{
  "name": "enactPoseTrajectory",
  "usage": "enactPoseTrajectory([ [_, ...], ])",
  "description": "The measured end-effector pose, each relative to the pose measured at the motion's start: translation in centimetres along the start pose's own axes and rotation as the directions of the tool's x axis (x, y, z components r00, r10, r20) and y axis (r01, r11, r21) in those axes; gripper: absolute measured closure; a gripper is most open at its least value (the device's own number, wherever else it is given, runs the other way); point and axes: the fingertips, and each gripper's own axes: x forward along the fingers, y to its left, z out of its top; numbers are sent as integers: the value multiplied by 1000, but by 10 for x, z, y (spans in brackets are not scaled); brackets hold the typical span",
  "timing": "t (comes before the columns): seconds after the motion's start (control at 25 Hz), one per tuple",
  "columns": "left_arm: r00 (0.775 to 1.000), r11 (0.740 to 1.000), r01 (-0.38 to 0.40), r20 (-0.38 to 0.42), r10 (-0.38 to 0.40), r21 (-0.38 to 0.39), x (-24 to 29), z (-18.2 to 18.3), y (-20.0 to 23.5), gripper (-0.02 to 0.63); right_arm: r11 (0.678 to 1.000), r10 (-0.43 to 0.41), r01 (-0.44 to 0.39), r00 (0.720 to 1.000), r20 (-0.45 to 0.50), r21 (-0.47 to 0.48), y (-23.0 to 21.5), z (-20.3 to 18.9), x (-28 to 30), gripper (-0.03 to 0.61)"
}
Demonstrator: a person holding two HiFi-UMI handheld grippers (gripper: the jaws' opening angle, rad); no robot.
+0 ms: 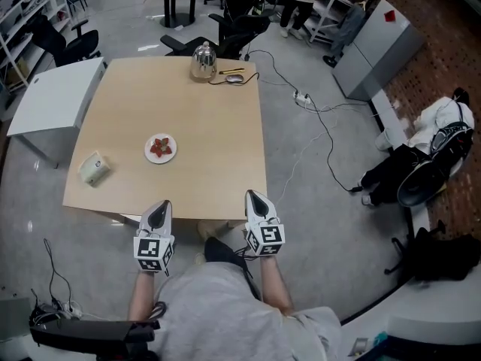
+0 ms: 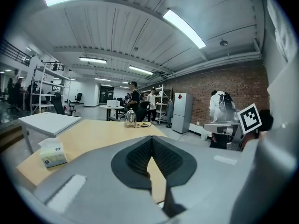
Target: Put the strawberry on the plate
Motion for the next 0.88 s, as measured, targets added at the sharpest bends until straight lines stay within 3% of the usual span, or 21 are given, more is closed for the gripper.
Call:
enactPoseTrajectory([
  [0.88,1000,1000,-1,4,1,10,-8,1,-1,594,1000,13,-13,1000,0,10,7,-8,-14,572],
])
